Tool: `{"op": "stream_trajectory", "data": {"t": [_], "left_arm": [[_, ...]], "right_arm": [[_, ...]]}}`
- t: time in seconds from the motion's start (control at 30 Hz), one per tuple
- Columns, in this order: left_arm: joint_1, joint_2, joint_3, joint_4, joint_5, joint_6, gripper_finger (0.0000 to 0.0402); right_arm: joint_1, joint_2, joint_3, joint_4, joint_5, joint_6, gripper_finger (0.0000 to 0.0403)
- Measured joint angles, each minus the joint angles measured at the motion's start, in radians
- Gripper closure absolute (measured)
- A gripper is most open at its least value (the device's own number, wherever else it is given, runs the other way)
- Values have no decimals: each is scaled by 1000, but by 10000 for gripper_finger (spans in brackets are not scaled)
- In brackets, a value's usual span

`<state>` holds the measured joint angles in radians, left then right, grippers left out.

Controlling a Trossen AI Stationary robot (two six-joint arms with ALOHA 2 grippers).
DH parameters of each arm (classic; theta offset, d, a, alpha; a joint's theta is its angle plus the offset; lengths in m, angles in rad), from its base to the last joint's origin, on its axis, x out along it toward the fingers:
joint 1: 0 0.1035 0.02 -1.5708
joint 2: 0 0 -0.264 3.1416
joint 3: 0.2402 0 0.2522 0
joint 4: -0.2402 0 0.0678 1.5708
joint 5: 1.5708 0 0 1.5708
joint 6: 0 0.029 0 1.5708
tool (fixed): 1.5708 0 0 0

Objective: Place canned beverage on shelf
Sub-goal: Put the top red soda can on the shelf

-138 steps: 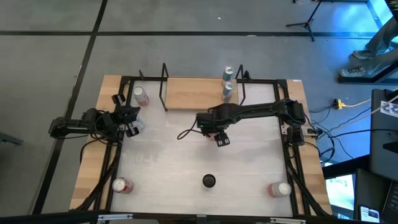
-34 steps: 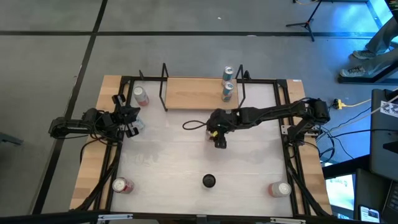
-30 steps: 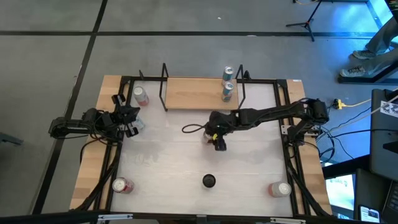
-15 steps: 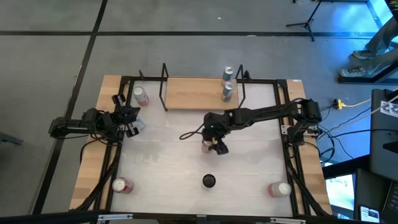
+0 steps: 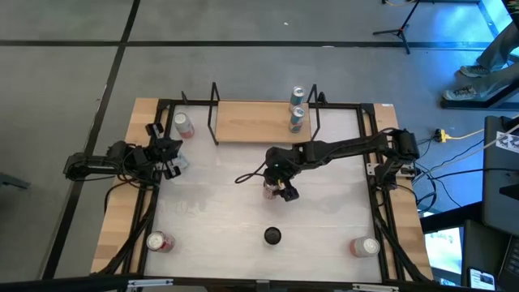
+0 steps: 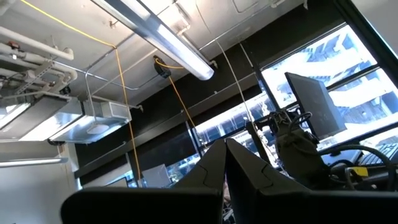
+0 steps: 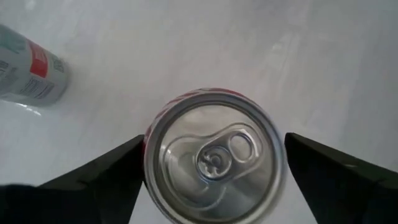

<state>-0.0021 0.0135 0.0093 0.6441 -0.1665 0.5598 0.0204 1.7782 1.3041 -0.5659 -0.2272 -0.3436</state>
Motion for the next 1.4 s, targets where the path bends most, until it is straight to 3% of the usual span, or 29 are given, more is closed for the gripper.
{"op": "stream_trajectory", "data": {"t": [0.23, 0.53, 0.77, 0.87, 1.4], "left_arm": [[0, 0, 0, 0, 0, 0, 395], [0, 0, 0, 0, 0, -8, 395], [0, 0, 0, 0, 0, -8, 395], [0, 0, 0, 0, 0, -8, 395], [0, 0, 0, 0, -6, 4, 395]], "right_arm": [[0, -1, 145, -162, -1, 87, 24], [0, -4, 254, -316, 1, 377, 24], [0, 6, 254, -329, 138, 577, 24], [0, 13, 256, -315, 193, 603, 24], [78, 69, 254, -285, 211, 598, 24]]}}
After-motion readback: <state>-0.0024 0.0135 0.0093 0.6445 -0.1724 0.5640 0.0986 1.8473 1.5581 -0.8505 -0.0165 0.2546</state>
